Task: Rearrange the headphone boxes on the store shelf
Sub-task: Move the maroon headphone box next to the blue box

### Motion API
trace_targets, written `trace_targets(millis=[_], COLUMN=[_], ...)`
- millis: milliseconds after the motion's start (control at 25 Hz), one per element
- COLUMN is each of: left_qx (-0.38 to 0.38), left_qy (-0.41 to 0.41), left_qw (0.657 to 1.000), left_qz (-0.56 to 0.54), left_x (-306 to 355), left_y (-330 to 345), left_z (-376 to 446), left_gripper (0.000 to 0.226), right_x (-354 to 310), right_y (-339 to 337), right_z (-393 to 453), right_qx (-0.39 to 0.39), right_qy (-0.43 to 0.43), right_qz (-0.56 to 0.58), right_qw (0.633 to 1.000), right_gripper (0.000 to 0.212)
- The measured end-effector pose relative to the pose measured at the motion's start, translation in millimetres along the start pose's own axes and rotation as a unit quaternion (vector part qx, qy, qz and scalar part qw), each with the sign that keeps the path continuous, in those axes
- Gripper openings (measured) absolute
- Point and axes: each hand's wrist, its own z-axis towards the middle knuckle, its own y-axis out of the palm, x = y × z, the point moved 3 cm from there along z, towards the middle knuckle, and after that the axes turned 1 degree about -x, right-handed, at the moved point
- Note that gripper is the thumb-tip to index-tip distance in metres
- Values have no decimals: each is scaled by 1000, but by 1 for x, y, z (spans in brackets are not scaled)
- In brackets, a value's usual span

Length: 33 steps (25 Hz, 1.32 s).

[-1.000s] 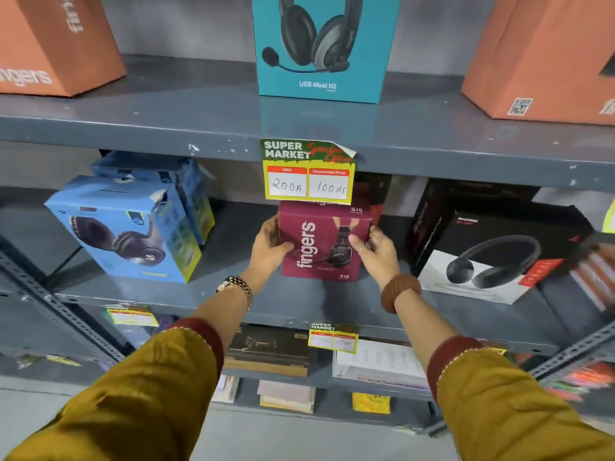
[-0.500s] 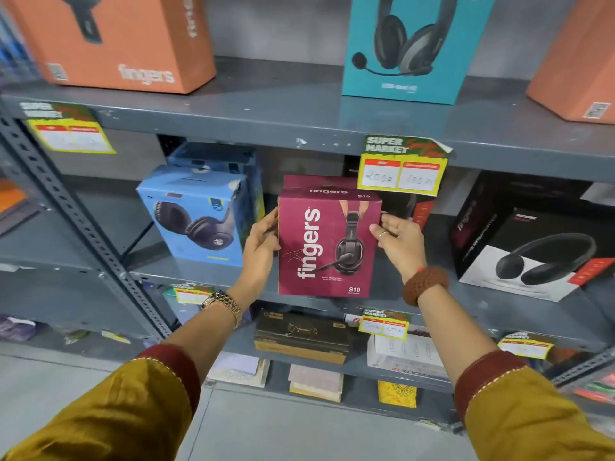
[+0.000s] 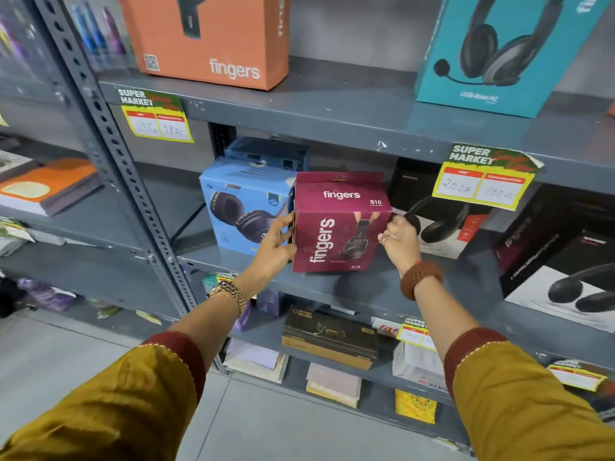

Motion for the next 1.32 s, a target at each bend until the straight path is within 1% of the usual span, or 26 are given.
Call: trace_targets(millis=[200, 320, 400, 480, 560, 640, 720, 800, 920, 1040, 1160, 1240, 1320], left_qx=[-28, -33, -5, 65, 129, 146, 138, 121, 87, 61, 36, -5, -45], left_qy=[-4, 3, 7, -1, -14, -29, -42, -49, -46, -44, -30, -20, -17], left_qw=[1000, 999, 999, 998, 991, 988, 988, 989, 993, 995, 997, 998, 997], left_qz=[-4, -34, -38, -8, 18, 35, 52, 67, 69, 58, 62, 64, 54], left_x=[-14, -22, -29, -39, -49, -58, -66, -70, -67, -65, -59, -51, -43], left_y=[4, 9, 10, 13, 23, 41, 62, 96, 166, 247, 325, 374, 413], left_z=[8, 6, 3, -1, -8, -12, -10, -7, -4, 3, 14, 20, 24], left_gripper=[61, 60, 54, 45, 37, 37, 39, 40, 38, 36, 39, 45, 50], right_x=[8, 11, 13, 19, 30, 49, 72, 105, 155, 193, 216, 221, 217], right_y=[7, 8, 8, 1, -14, -38, -67, -108, -181, -263, -337, -382, -415], right_z=[10, 7, 4, -1, -5, -12, -23, -38, -62, -77, -79, -76, -68], right_qx=[-7, -18, -29, -25, -12, -3, 18, 46, 85, 139, 200, 244, 266], right_qy=[17, 18, 8, 21, 29, 30, 44, 67, 105, 133, 162, 177, 177], right_qz=[-14, -12, -9, 7, 22, 42, 59, 63, 58, 48, 44, 39, 48], right_qw=[1000, 1000, 999, 999, 999, 999, 997, 995, 989, 980, 965, 953, 946], right_gripper=[51, 50, 54, 64, 67, 66, 63, 61, 57, 55, 51, 51, 56])
